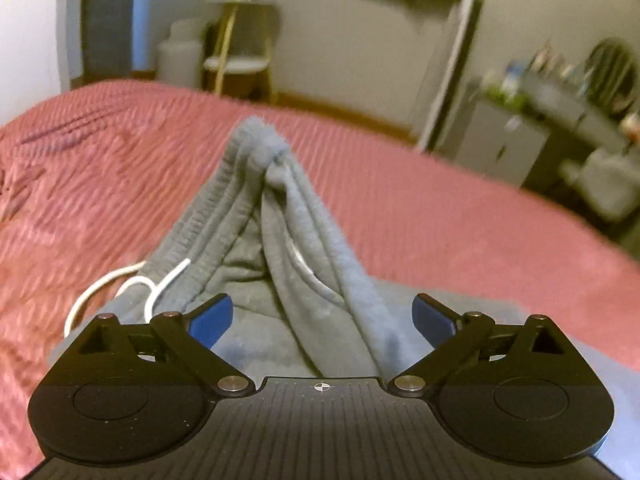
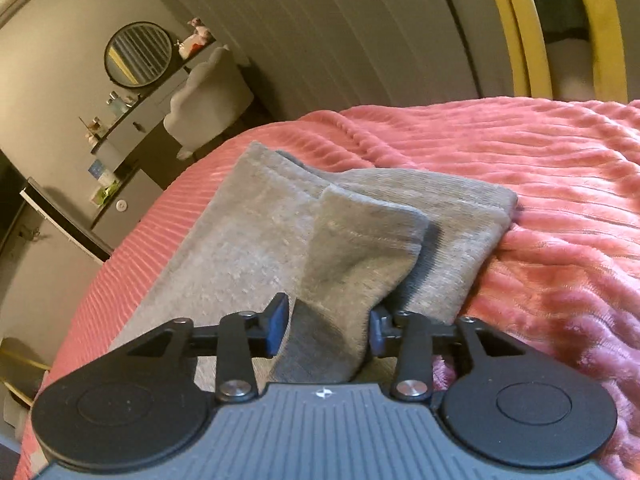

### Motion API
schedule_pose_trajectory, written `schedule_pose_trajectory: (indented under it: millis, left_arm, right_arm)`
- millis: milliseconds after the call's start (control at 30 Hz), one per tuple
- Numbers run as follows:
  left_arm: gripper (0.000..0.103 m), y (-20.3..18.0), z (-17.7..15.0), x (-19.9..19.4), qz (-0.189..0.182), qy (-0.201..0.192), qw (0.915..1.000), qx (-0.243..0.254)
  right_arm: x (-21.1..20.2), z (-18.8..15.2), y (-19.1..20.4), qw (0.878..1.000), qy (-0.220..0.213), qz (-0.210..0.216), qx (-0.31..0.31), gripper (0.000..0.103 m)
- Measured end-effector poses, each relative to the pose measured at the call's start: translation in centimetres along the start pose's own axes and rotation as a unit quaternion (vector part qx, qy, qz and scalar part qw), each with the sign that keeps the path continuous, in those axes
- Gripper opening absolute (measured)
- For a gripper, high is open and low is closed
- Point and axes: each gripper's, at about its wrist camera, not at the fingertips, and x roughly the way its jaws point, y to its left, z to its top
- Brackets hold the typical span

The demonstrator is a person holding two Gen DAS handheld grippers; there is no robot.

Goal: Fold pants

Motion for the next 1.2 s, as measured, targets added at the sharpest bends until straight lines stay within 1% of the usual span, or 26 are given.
schedule_pose_trajectory:
  millis: [67, 100, 200, 233, 267, 300, 333, 367, 400, 467, 500, 533, 600, 633, 667, 700, 733, 767, 800, 867, 900, 967, 1033, 1067, 1133, 1200]
  left_arm:
    - [0.099, -0.3, 0.5, 2.1, 0.025, 0.017, 0.9995, -0.003]
    - [0.099, -0.4, 0.8, 3.2, 0.046, 0.026, 0.9986, -0.003]
    - [0.094, -0.4, 1.1, 5.1, 0.064, 0.048, 0.9968, -0.001]
    - [0.089, -0.5, 1.2, 5.6, 0.064, 0.057, 0.9963, -0.001]
    - [0.079, -0.6, 1.1, 6.0, 0.063, 0.068, 0.9957, -0.001]
    - [0.072, -0.6, 1.2, 6.6, 0.055, 0.080, 0.9952, -0.004]
    - [0.059, -0.4, 1.2, 7.1, 0.045, 0.092, 0.9947, -0.012]
    - [0.046, 0.1, 1.3, 7.8, 0.036, 0.100, 0.9941, -0.023]
    - [0.041, 0.5, 1.3, 8.0, 0.027, 0.104, 0.9937, -0.032]
    - [0.021, 1.1, 1.3, 7.6, 0.024, 0.105, 0.9934, -0.040]
    - [0.019, 1.5, 1.3, 6.8, 0.014, 0.098, 0.9942, -0.041]
    - [0.015, 2.1, 1.2, 6.2, 0.004, 0.088, 0.9953, -0.041]
    - [0.013, 3.0, 0.9, 3.4, -0.011, 0.065, 0.9970, -0.042]
    - [0.013, 3.7, 0.7, 1.8, -0.018, 0.051, 0.9972, -0.051]
    - [0.013, 4.4, 0.2, 0.2, -0.028, 0.037, 0.9970, -0.062]
    - [0.013, 5.3, -0.4, -1.8, -0.036, 0.024, 0.9962, -0.075]
    - [0.013, 6.0, -1.2, -3.4, -0.043, 0.015, 0.9952, -0.087]
    - [0.013, 6.7, -2.3, -4.9, -0.049, 0.009, 0.9936, -0.101]
    - [0.013, 7.5, -3.7, -6.3, -0.058, 0.008, 0.9911, -0.119]
    - [0.013, 8.8, -6.3, -7.4, -0.067, 0.007, 0.9879, -0.140]
    - [0.013, 9.3, -7.6, -7.0, -0.058, 0.016, 0.9875, -0.145]
    - [0.013, 10.7, -9.3, -4.7, -0.033, 0.057, 0.9850, -0.160]
    - [0.013, 11.6, -10.5, -2.6, -0.032, 0.093, 0.9763, -0.193]
    - [0.013, 11.8, -10.7, -2.2, -0.035, 0.094, 0.9752, -0.197]
    - [0.014, 11.5, -10.5, -2.5, -0.033, 0.079, 0.9789, -0.185]
    - [0.014, 11.2, -10.5, -3.0, -0.042, 0.064, 0.9799, -0.184]
  right_arm:
    - [0.1, -0.1, 0.1, 1.000, -0.006, -0.001, -0.010, 0.046]
    - [0.0, -0.3, 0.3, 1.000, -0.008, -0.001, -0.018, 0.047]
    - [-0.3, -0.7, 1.0, 0.999, -0.011, 0.002, -0.047, 0.064]
    - [-0.3, -0.9, 1.3, 0.998, -0.011, 0.004, -0.055, 0.072]
    - [-0.1, -0.9, 1.7, 0.998, -0.012, 0.004, -0.065, 0.077]
    - [0.1, -1.1, 2.1, 0.997, -0.012, 0.001, -0.074, 0.079]
    - [0.2, -1.2, 2.5, 0.997, -0.011, -0.003, -0.081, 0.084]
    - [0.4, -1.2, 2.8, 0.996, -0.011, -0.006, -0.086, 0.085]
    - [0.5, -1.3, 3.1, 0.996, -0.011, -0.013, -0.091, 0.085]
    - [0.6, -1.5, 3.5, 0.995, -0.012, -0.027, -0.095, 0.085]
    - [0.7, -1.5, 3.6, 0.995, -0.012, -0.031, -0.096, 0.085]
    - [0.7, -1.5, 3.7, 0.995, -0.012, -0.033, -0.097, 0.084]
    - [0.5, -1.2, 3.5, 0.995, -0.013, -0.038, -0.089, 0.076]
    - [0.3, -1.0, 3.1, 0.996, -0.017, -0.040, -0.077, 0.063]
    - [0.2, -0.7, 2.6, 0.997, -0.020, -0.042, -0.063, 0.047]
    - [0.1, -0.5, 2.0, 0.998, -0.019, -0.044, -0.048, 0.038]
    - [0.1, -0.3, 1.3, 0.998, -0.018, -0.046, -0.030, 0.027]
    - [0.0, -0.1, 0.7, 0.999, -0.014, -0.041, -0.016, 0.021]
    - [-0.1, 0.0, 0.1, 0.999, -0.013, -0.033, -0.004, 0.019]
    - [-0.3, 0.3, -0.7, 1.000, -0.006, -0.014, 0.014, 0.010]
    - [-0.5, 0.4, -1.0, 1.000, -0.003, -0.006, 0.025, 0.010]
    - [-1.0, 0.6, -1.6, 0.998, -0.004, 0.013, 0.056, 0.008]
    - [-1.6, 0.9, -2.0, 0.996, -0.006, 0.030, 0.082, 0.008]
    - [-1.9, 1.0, -1.8, 0.996, -0.008, 0.035, 0.085, 0.008]
    - [-2.7, 1.4, -1.3, 0.996, -0.011, 0.046, 0.078, 0.008]
    - [-3.7, 1.8, -0.7, 0.995, -0.020, 0.063, 0.070, 0.008]
